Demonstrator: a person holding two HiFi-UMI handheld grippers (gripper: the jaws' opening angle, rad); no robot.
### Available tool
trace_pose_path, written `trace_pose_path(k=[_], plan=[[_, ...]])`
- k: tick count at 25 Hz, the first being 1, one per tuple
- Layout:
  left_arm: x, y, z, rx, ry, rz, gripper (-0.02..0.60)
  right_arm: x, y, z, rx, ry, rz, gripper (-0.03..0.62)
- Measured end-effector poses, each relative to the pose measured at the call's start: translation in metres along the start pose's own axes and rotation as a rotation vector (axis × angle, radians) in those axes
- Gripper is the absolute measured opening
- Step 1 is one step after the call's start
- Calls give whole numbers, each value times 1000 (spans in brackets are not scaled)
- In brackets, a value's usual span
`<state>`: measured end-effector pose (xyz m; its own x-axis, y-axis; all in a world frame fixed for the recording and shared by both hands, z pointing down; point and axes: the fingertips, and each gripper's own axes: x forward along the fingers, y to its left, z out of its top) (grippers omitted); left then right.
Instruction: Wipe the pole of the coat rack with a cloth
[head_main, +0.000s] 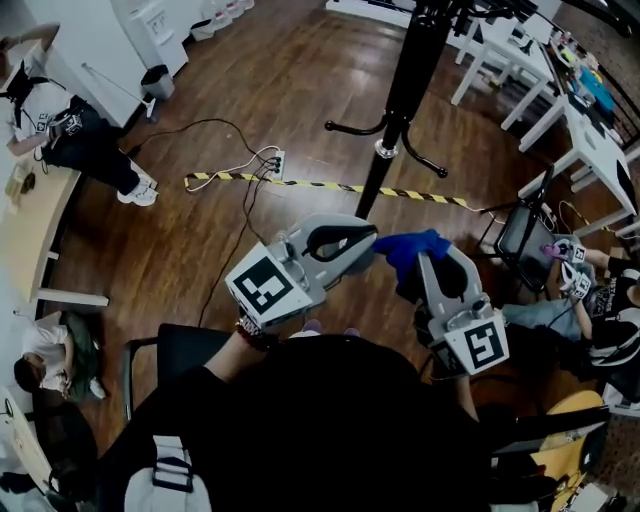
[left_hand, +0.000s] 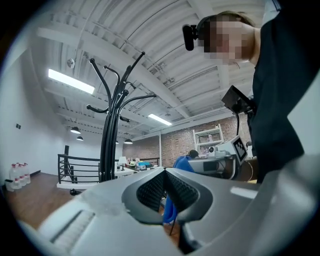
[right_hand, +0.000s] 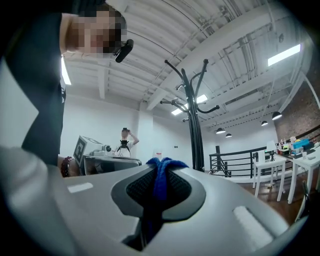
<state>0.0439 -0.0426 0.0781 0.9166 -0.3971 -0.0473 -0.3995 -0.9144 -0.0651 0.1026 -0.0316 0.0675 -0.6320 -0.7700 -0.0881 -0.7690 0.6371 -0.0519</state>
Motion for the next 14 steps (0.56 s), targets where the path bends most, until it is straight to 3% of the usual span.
trace_pose_path(k=[3,5,14], plan=[[-4,2,-21,-43,81,57,6,1,3,-2,43,2,11,23],[-3,-2,-29,-74,113,49,6,3,7,2,44,-10,21,23],[-17,11,-30,-65,73,47,34,28,11,-4,-13,12,65,23]])
